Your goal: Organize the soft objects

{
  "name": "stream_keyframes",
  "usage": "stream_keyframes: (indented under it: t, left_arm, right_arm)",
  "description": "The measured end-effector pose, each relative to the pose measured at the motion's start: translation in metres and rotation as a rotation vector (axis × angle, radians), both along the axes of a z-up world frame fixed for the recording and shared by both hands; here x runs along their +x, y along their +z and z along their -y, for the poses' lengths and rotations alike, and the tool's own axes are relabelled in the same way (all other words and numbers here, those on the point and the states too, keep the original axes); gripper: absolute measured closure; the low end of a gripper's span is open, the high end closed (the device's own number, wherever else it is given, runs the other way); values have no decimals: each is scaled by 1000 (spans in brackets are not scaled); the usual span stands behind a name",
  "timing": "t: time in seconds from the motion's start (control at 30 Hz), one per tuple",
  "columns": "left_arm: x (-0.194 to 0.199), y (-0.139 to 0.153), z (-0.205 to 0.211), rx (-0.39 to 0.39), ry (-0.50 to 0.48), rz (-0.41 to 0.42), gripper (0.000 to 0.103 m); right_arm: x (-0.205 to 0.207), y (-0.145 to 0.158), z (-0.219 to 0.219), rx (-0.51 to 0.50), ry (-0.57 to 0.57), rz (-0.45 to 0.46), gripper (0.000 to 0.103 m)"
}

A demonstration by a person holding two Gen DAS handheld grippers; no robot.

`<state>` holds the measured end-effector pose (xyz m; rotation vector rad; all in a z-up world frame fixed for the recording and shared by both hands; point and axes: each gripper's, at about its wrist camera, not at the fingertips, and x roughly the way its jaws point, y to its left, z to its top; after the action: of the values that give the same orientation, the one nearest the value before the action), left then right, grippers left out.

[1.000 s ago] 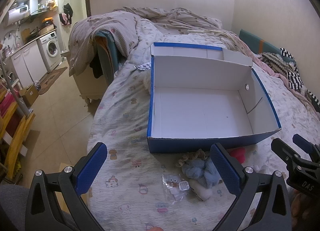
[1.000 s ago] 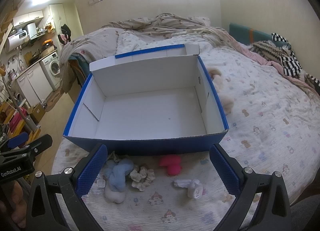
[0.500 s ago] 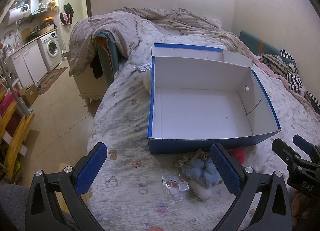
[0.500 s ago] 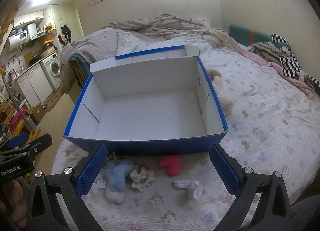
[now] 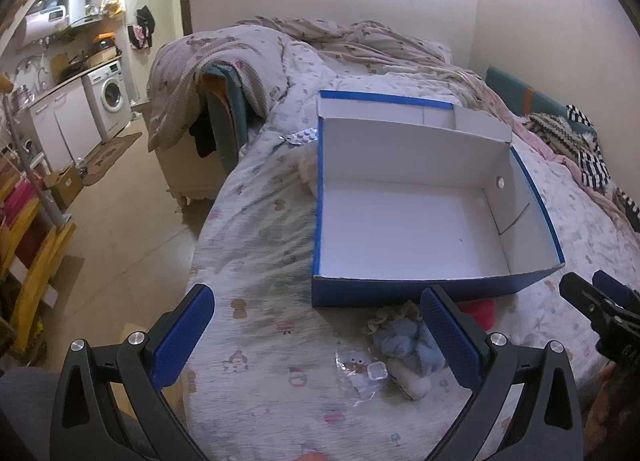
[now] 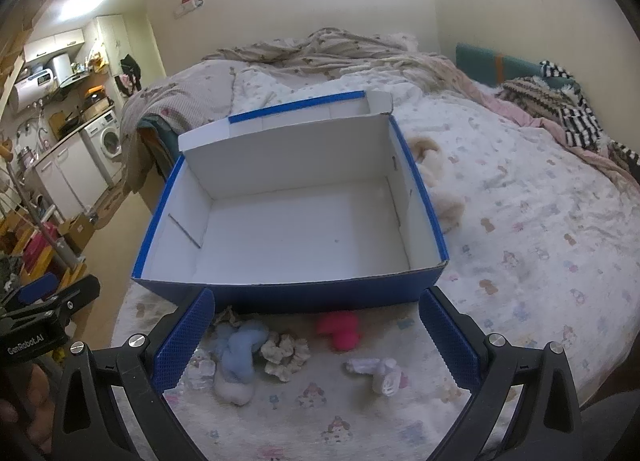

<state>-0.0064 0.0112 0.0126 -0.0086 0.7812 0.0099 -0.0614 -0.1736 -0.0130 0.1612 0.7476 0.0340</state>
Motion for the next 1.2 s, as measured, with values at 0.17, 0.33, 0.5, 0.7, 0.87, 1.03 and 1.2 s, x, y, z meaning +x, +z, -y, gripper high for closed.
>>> stream_keyframes:
  t: [0.17,0.33,0.5,0.7,0.87,1.03,1.2]
  left_arm:
    - [6,-6,-12,-14,31,-59,0]
    - [16,-21,-19,-10,42,-168,0]
    - [32,-38,-30,-25,78,-276,0]
    - [54,-79,-28,-63,60,-488,12]
    - [67,-126,-7,-108,39,-652,27]
    - [73,-163,10,-109,28,-751,35]
    - [74,-183,19,-124,4,-771,39]
  right_arm:
    - [8,4,5,50,42,-75,0]
    - [24,-7,12,87,80,-216,0]
    - [41,-30,19,65,111,-351,0]
    - [48,-56,34,136,72,-427,0]
    - [50,-63,41,172,43,-437,0]
    - [54,-67,53,203,26,-449,0]
    - [58,-81,67,231,5,-500,0]
